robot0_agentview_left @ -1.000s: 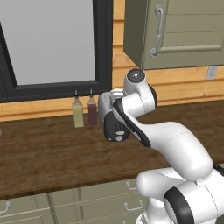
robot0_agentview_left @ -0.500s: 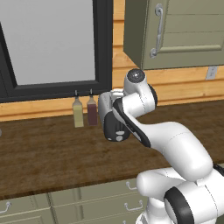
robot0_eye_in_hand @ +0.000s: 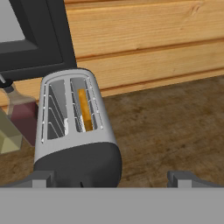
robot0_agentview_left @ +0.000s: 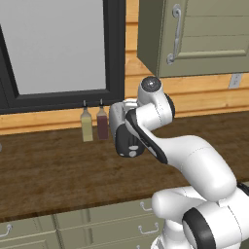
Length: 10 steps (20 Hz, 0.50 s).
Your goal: Start the toaster. Once the lever pops up, take the bread to the plate on the dining counter.
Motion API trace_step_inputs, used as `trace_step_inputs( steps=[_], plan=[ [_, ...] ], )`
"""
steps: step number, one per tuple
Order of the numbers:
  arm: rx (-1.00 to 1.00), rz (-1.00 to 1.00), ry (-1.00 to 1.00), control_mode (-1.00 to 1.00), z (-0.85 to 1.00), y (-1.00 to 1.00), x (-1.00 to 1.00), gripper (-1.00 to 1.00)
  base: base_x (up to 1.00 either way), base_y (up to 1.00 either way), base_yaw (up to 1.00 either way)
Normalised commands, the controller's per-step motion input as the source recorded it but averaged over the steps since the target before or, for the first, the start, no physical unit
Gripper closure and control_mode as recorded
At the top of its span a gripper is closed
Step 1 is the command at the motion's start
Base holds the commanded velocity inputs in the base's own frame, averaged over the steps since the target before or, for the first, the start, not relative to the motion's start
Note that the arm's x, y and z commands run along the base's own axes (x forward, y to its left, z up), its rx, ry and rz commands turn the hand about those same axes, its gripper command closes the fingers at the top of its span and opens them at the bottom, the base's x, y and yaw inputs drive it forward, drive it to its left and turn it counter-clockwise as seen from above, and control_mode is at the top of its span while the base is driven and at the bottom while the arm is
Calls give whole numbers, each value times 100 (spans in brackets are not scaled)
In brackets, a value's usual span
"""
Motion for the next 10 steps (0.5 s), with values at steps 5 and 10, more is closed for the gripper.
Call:
trace_step_inputs(
  steps=[5, 10],
  plan=[
    [0, 0, 0, -100, 0, 0, 0, -100, 0, 0, 0],
    [0, 0, 0, -100, 0, 0, 0, -100, 0, 0, 0]
  ],
)
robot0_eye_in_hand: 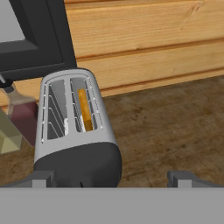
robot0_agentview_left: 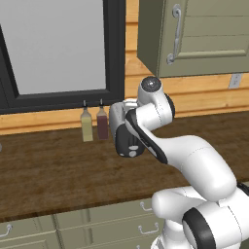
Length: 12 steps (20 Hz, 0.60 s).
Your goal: Start the toaster. Once the lever pops up, take the bread to the plate on the dining counter.
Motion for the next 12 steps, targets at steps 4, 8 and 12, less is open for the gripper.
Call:
trace_step_inputs(
  steps=[4, 8, 12],
  plan=[
    [0, 0, 0, -100, 0, 0, 0, -100, 0, 0, 0],
    [0, 0, 0, -100, 0, 0, 0, -100, 0, 0, 0],
    [0, 0, 0, -100, 0, 0, 0, -100, 0, 0, 0]
  ],
)
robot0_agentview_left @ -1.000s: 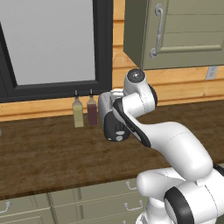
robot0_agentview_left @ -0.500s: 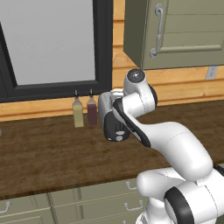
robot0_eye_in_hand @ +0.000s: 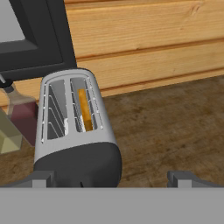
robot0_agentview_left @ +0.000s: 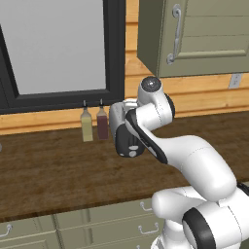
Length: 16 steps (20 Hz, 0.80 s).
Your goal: Start the toaster. Once the lever pops up, take the bread to the plate on the dining counter.
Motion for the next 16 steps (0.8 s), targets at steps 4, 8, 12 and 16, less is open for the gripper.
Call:
trace_step_inputs(
  steps=[4, 8, 12, 16],
  plan=[
    [0, 0, 0, -100, 0, 0, 0, -100, 0, 0, 0],
    [0, 0, 0, -100, 0, 0, 0, -100, 0, 0, 0],
    [0, 0, 0, -100, 0, 0, 0, -100, 0, 0, 0],
    [0, 0, 0, -100, 0, 0, 0, -100, 0, 0, 0]
  ],
)
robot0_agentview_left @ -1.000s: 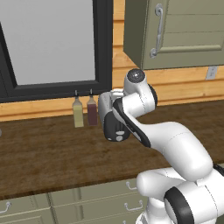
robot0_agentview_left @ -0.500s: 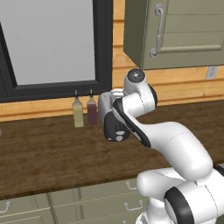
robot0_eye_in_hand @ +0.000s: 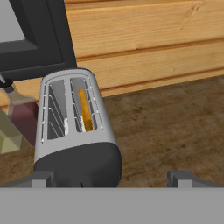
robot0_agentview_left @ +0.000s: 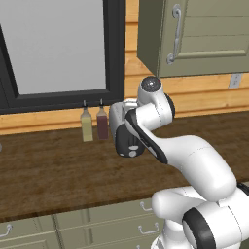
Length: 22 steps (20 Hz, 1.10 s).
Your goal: Start the toaster. Once the lever pops up, take the bread to the plate on the dining counter.
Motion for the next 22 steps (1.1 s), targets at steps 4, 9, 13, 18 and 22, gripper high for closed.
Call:
trace_step_inputs(
  steps=[4, 9, 13, 18, 22],
  plan=[
    [0, 0, 0, -100, 0, 0, 0, -100, 0, 0, 0],
    [0, 0, 0, -100, 0, 0, 0, -100, 0, 0, 0],
    [0, 0, 0, -100, 0, 0, 0, -100, 0, 0, 0],
    [0, 0, 0, -100, 0, 0, 0, -100, 0, 0, 0],
    [0, 0, 0, -100, 0, 0, 0, -100, 0, 0, 0]
  ],
)
